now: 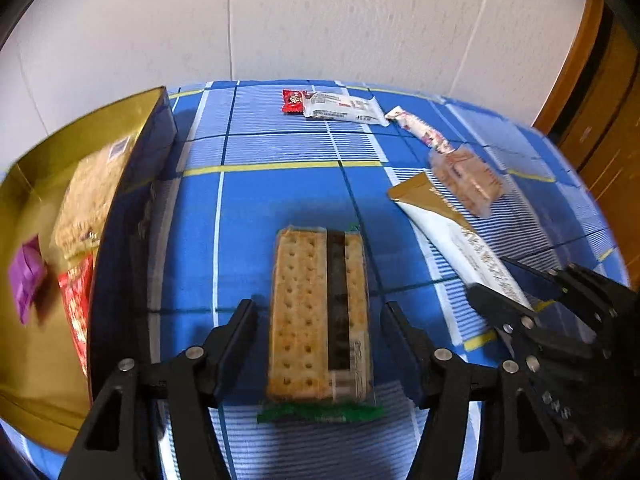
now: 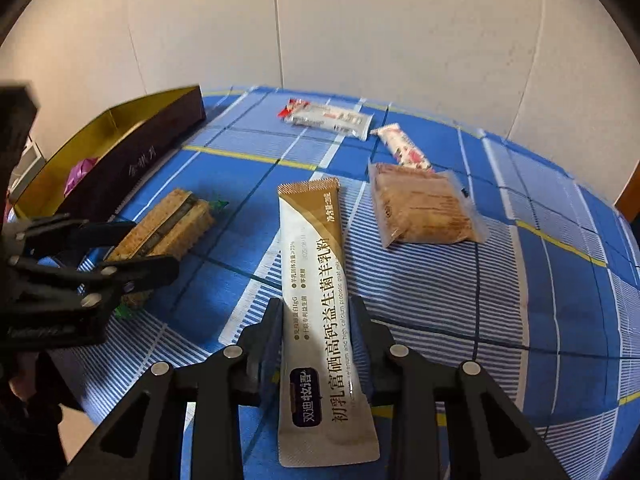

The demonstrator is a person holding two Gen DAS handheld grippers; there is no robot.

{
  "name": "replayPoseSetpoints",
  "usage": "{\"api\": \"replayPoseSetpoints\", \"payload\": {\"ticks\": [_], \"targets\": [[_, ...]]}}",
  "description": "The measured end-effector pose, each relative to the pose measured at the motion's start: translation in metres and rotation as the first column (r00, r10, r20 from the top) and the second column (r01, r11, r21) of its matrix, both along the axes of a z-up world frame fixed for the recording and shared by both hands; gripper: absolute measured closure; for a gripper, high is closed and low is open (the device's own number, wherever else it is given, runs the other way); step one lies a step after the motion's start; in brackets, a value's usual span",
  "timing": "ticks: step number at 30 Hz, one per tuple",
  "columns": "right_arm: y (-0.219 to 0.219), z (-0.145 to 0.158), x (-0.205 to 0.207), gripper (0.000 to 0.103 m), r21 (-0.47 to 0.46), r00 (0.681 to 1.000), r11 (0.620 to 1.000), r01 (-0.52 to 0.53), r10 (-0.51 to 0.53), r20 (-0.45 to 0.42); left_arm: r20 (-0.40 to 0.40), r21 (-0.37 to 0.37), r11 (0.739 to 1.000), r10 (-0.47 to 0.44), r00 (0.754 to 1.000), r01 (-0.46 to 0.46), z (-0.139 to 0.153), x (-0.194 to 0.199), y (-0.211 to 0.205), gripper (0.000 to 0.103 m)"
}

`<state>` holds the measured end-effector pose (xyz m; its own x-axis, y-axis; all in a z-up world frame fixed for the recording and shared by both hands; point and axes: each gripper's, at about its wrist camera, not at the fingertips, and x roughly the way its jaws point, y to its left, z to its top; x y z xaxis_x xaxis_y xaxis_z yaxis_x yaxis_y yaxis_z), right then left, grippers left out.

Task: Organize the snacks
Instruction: 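Grasp and lift the milk powder stick with the right tool while the left tool holds the biscuit pack, then carry the green biscuit pack into the gold tin and open the left tool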

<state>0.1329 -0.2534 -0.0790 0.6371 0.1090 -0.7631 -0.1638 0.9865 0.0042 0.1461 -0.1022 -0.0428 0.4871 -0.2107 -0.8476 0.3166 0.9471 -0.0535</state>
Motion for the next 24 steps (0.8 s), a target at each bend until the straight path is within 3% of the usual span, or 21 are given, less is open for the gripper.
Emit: {"api": "replayPoseSetpoints", "payload": {"ticks": [3,5,24], "targets": [[-0.008,-0.002,-0.011,0.069,0.030,0.997,1.000,0.004,-0.007,0.077,0.012,0.037,0.999,0.024,1.000,-0.025,-0.002,0.004,-0.003,0.045],[-0.010,-0.002,-0.016,0.069,0.046,0.995,0.999,0.003,-0.008,0.097,0.031,0.059,0.998,0.024,0.999,-0.026,-0.003,0.005,-0.005,0.055],[-0.002,-0.005,-0.015,0.069,0.018,0.991,0.999,0.033,-0.035,0.129,0.119,0.011,0.998,0.063,0.991,-0.065,-0.002,-0.008,-0.001,0.056]]}}
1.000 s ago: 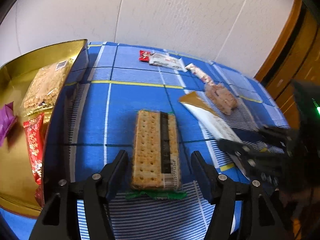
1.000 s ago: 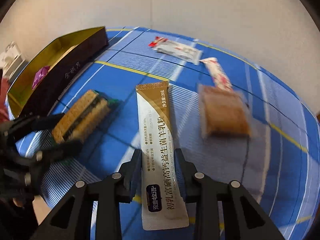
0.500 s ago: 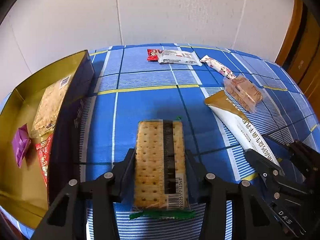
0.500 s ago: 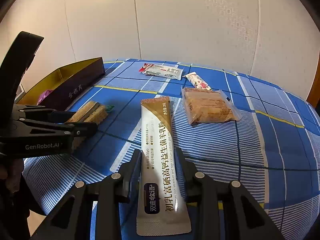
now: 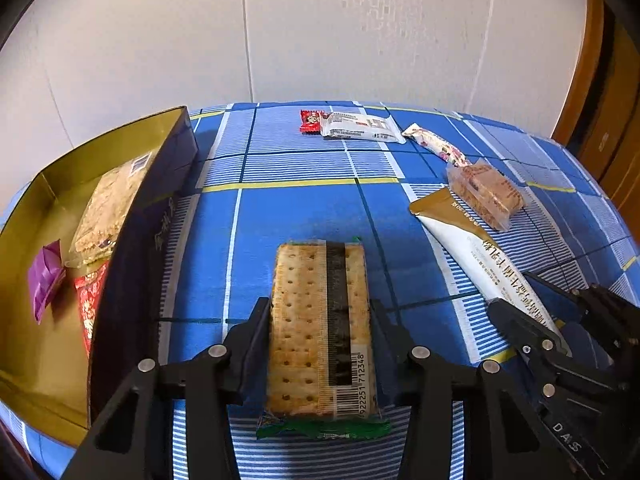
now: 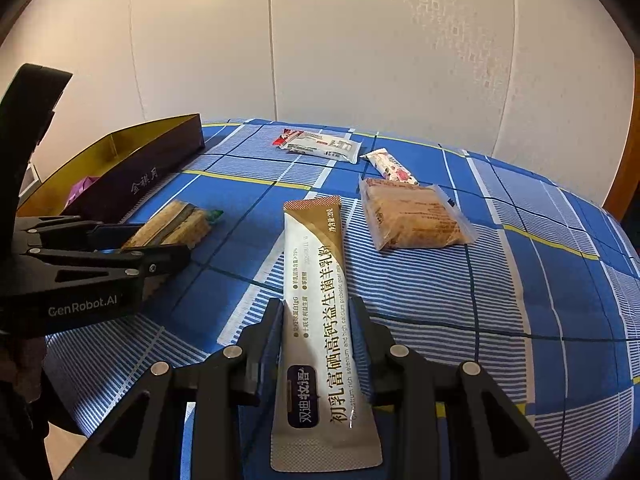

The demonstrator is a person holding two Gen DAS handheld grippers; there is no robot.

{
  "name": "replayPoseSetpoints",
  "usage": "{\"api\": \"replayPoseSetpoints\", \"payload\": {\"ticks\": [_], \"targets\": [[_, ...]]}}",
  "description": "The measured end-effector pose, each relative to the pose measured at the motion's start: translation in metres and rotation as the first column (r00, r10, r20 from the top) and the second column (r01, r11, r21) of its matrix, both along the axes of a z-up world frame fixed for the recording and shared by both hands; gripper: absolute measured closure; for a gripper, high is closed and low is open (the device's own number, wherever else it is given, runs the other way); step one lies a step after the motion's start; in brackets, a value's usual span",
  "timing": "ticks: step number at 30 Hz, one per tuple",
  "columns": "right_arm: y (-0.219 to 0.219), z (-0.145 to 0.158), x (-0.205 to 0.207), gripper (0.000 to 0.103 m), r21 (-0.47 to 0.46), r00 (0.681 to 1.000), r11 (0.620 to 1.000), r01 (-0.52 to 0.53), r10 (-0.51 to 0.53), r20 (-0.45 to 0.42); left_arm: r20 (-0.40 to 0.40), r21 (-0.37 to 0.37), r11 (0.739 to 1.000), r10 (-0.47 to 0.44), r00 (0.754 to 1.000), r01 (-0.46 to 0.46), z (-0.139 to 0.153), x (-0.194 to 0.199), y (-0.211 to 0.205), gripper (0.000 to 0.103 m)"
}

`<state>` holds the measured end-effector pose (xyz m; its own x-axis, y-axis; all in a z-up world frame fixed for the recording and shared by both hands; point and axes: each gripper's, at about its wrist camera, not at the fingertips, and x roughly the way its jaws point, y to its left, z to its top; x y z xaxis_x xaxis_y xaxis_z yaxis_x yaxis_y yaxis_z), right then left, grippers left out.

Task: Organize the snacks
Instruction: 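Carry the green biscuit pack into the gold tin and open the left tool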

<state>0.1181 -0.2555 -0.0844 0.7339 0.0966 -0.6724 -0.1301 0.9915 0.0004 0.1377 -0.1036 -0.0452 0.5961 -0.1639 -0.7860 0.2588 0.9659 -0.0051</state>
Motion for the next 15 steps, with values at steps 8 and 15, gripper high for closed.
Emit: {"api": "replayPoseSetpoints", "payload": {"ticks": [8,15], "targets": [[0.000,0.000,-0.001,0.069,-0.004,1.000,1.000,0.007,-0.007,0.004,0.022,-0.042,0.999,-0.012,1.000,0.013,0.006,-0.008,0.004,0.056],[0.001,0.000,-0.001,0.069,-0.010,1.000,1.000,0.008,-0.008,0.005,0.067,-0.082,0.997,-0.011,0.998,0.017,0.027,-0.016,0.010,0.056]]}}
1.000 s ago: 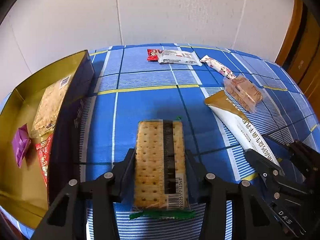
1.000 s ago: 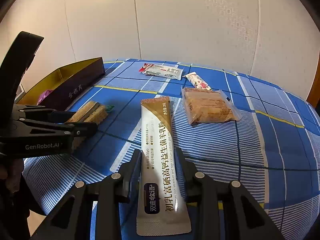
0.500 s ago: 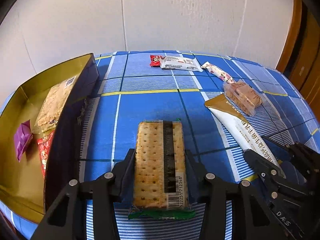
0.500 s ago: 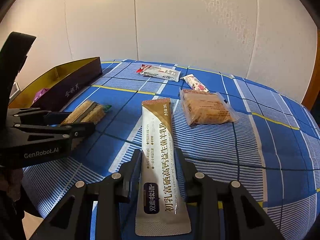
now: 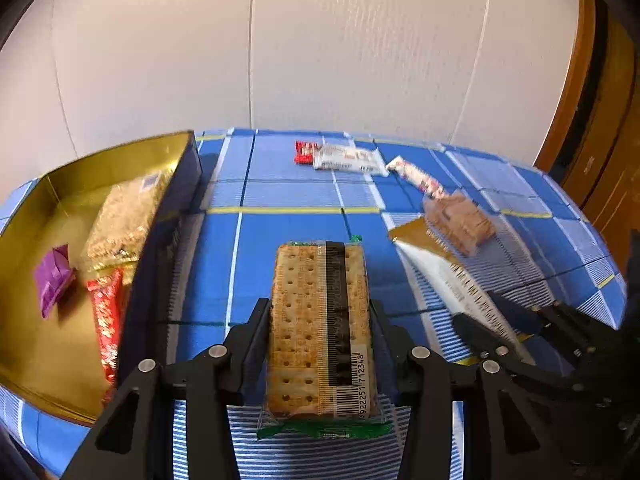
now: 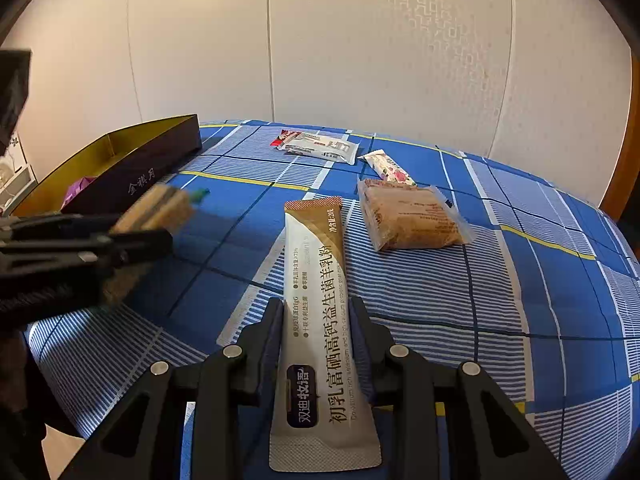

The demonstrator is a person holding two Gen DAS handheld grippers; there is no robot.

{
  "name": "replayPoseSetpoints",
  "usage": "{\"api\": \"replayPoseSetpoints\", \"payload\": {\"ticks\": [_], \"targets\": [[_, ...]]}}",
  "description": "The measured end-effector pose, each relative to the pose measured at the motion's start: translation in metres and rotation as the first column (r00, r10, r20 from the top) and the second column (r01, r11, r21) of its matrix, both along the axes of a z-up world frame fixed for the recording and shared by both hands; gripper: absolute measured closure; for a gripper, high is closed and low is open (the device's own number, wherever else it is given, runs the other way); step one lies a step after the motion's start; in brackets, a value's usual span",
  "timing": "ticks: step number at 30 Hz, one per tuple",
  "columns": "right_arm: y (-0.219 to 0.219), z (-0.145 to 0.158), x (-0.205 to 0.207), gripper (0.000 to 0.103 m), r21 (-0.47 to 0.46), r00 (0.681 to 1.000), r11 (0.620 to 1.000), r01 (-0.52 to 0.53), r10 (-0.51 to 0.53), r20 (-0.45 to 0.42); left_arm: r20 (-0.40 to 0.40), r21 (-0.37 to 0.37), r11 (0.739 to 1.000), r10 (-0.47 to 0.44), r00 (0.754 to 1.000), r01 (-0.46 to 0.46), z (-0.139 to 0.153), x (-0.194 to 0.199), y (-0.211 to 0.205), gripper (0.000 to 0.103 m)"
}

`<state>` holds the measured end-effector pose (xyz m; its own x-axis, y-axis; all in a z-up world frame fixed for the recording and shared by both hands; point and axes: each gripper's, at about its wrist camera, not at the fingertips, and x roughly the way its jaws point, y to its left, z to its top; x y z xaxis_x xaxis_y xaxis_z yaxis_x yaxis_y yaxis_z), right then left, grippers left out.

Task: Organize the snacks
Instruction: 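Carry the green biscuit pack into the gold tin and open the left tool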

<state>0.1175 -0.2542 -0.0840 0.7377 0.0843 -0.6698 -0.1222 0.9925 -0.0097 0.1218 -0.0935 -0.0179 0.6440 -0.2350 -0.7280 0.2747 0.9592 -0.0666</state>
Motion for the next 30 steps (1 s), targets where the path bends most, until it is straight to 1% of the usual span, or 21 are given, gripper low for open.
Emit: {"api": "replayPoseSetpoints", "payload": {"ticks": [6,10,12,17,22,24,27,30], "targets": [[0.000,0.000,0.000,0.069,0.001,1.000,1.000,0.000,0.000,0.000,0.041,-0.029,1.000,-0.004,0.999,0.005,0.022,-0.006,0.003,0.056],[0.000,0.000,0.000,0.069,0.001,1.000,1.000,0.000,0.000,0.000,0.048,-0.052,0.999,0.003,0.999,-0.001,0.032,-0.008,0.008,0.056],[0.000,0.000,0.000,0.069,0.001,1.000,1.000,-0.001,0.001,0.000,0.039,-0.074,0.997,0.005,0.999,-0.002,0.036,-0.008,0.012,0.056],[0.000,0.000,0.000,0.069,0.001,1.000,1.000,-0.001,0.001,-0.001,0.044,-0.110,0.994,0.019,0.999,-0.014,0.048,-0.008,0.028,0.055],[0.000,0.000,0.000,0.069,0.001,1.000,1.000,-0.001,0.001,-0.001,0.056,-0.151,0.986,0.074,0.996,-0.065,0.069,-0.001,0.065,0.055],[0.000,0.000,0.000,0.069,0.001,1.000,1.000,-0.002,0.002,-0.001,0.054,-0.149,0.985,0.101,0.993,-0.092,0.074,0.004,0.083,0.055],[0.000,0.000,0.000,0.069,0.000,1.000,1.000,-0.001,0.001,-0.001,0.037,-0.129,0.978,0.172,0.984,-0.166,0.074,0.017,0.116,0.055],[0.001,0.000,0.000,0.069,0.000,1.000,1.000,-0.001,0.001,-0.003,-0.017,-0.144,0.954,0.265,0.964,-0.264,0.068,0.033,0.159,0.055]]}}
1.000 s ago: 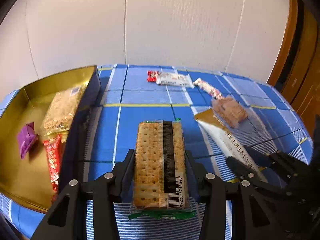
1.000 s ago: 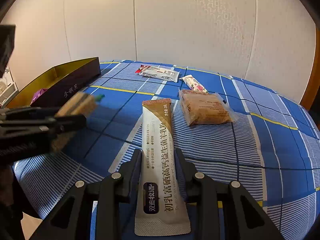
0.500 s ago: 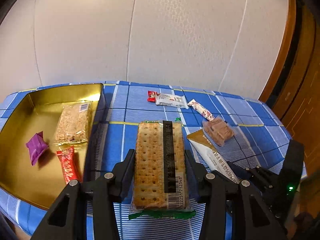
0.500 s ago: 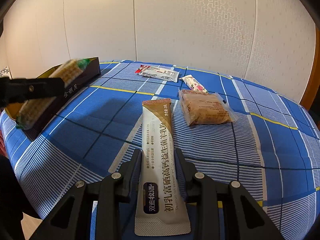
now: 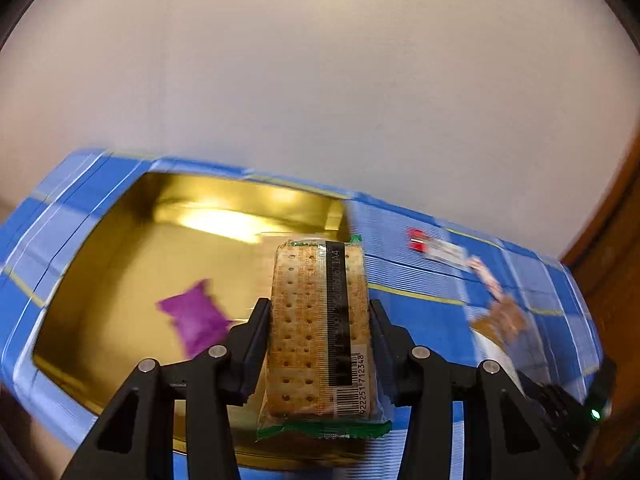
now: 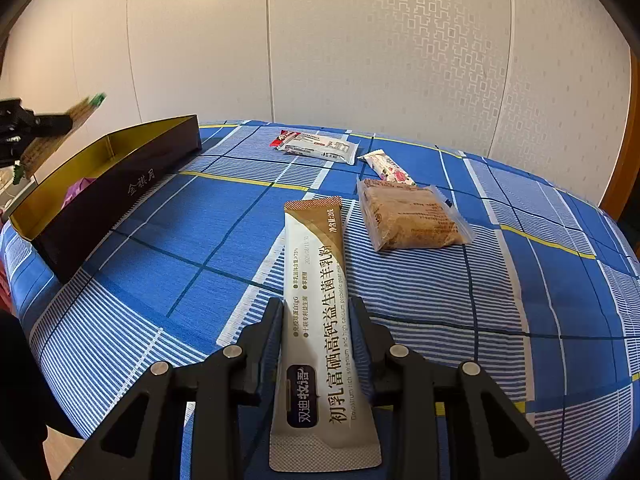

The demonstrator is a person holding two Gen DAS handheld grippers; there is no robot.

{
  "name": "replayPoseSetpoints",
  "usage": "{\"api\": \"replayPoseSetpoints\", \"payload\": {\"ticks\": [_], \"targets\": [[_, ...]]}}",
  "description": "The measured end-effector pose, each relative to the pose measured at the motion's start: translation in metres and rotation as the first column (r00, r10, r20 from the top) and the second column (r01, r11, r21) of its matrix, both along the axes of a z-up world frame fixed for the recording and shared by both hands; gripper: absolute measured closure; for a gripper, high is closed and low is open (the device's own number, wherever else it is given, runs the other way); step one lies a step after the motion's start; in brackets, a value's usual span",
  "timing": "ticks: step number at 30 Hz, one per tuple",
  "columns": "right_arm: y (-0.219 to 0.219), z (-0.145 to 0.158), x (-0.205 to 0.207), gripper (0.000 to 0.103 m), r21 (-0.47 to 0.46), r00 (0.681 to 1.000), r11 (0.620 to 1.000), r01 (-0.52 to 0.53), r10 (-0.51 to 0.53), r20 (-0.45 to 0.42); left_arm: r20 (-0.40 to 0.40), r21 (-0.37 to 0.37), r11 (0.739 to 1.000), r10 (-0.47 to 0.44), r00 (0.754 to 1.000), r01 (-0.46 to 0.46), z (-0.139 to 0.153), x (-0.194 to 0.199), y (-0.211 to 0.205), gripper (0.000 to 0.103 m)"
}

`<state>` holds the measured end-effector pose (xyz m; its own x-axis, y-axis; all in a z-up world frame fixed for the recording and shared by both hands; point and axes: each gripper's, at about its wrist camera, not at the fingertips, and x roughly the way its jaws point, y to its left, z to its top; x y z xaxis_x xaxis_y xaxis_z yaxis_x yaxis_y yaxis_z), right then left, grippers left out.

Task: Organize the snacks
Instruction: 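Carry the green biscuit pack into the gold tin and open the left tool, then withdraw the left tool from the gold tin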

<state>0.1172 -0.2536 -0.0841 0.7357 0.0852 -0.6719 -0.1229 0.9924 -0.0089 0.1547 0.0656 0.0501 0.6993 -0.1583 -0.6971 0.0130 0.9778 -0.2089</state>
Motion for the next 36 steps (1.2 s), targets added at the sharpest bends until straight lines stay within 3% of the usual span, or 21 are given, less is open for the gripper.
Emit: {"api": "replayPoseSetpoints", "payload": {"ticks": [4,8,13,22,26,29,36], "targets": [[0.000,0.000,0.000,0.069,0.000,1.000,1.000,0.000,0.000,0.000,-0.055,-0.021,0.991,0.134,0.989,-0.136,-0.009,0.015,0.050,0.055],[0.000,0.000,0.000,0.069,-0.001,1.000,1.000,0.000,0.000,0.000,-0.121,-0.015,0.968,0.248,0.961,-0.252,-0.024,0.026,0.091,0.055],[0.000,0.000,0.000,0.069,-0.001,1.000,1.000,0.000,0.000,-0.001,-0.185,0.010,0.948,0.315,0.931,-0.318,-0.047,0.030,0.108,0.055],[0.000,0.000,0.000,0.069,0.000,1.000,1.000,-0.001,0.001,-0.001,-0.186,0.043,0.946,0.323,0.928,-0.321,-0.061,0.029,0.102,0.054],[0.000,0.000,0.001,0.069,-0.001,1.000,1.000,-0.001,0.001,-0.001,-0.197,0.042,0.944,0.328,0.924,-0.326,-0.062,0.033,0.106,0.043],[0.001,0.000,0.001,0.069,0.000,1.000,1.000,0.000,0.000,-0.001,-0.179,0.047,0.941,0.337,0.924,-0.334,-0.058,0.031,0.106,0.043],[0.000,-0.001,0.001,0.069,0.001,1.000,1.000,0.005,-0.005,-0.003,-0.038,0.071,0.968,0.244,0.969,-0.241,-0.029,-0.001,0.063,0.040]]}}
